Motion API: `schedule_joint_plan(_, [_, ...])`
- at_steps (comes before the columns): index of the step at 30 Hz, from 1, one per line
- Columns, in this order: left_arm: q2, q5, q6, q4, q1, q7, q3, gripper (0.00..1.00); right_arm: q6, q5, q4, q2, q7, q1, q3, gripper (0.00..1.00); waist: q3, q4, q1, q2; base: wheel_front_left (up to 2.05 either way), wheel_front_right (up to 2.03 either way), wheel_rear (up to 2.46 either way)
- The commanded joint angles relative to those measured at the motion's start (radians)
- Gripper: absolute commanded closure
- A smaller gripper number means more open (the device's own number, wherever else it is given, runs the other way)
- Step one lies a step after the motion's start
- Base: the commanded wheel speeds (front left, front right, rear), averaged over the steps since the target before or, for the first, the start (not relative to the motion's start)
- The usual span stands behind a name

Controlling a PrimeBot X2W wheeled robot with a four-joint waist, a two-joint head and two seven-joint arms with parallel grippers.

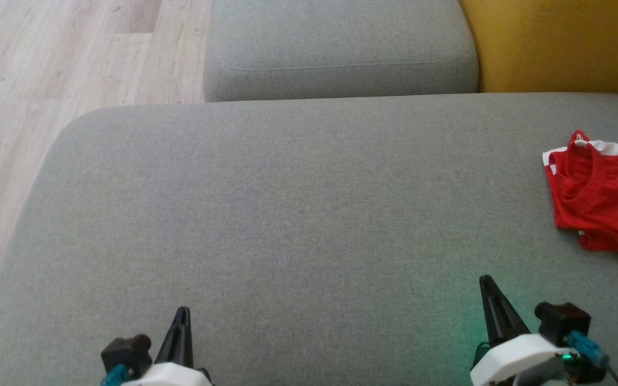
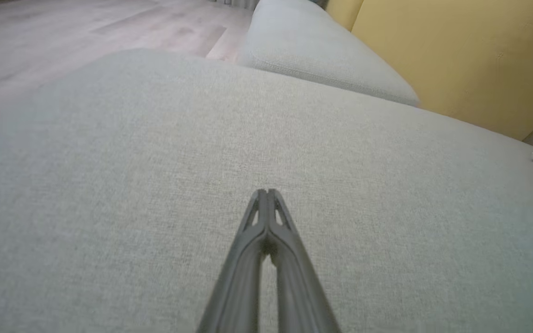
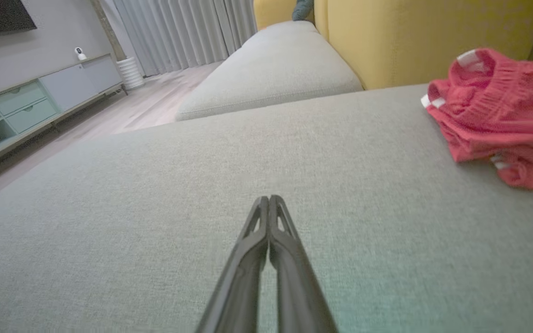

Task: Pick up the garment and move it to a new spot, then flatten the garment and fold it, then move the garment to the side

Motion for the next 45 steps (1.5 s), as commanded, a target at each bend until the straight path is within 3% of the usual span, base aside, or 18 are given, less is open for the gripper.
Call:
schedule_joint_plan(1, [0.001,-0.03,-0.007,-0.035,-0.05,0.004,0.012,1.0,0.0,0.036,-0.036,-0.001,0.01,-0.054,-0.009,1.0,0.001,0.0,0.0001,0.0,0.0,0.0,0.0])
schedule_joint_plan(45, [0.008,-0.484,-0.082,-0.051,-0.112,0.121,0.128,1.0,0.003,0.526,-0.081,-0.002,0.106,-0.086,-0.077,1.0,0.023,-0.009,0.0001,0.0,0.0,0.0,0.0])
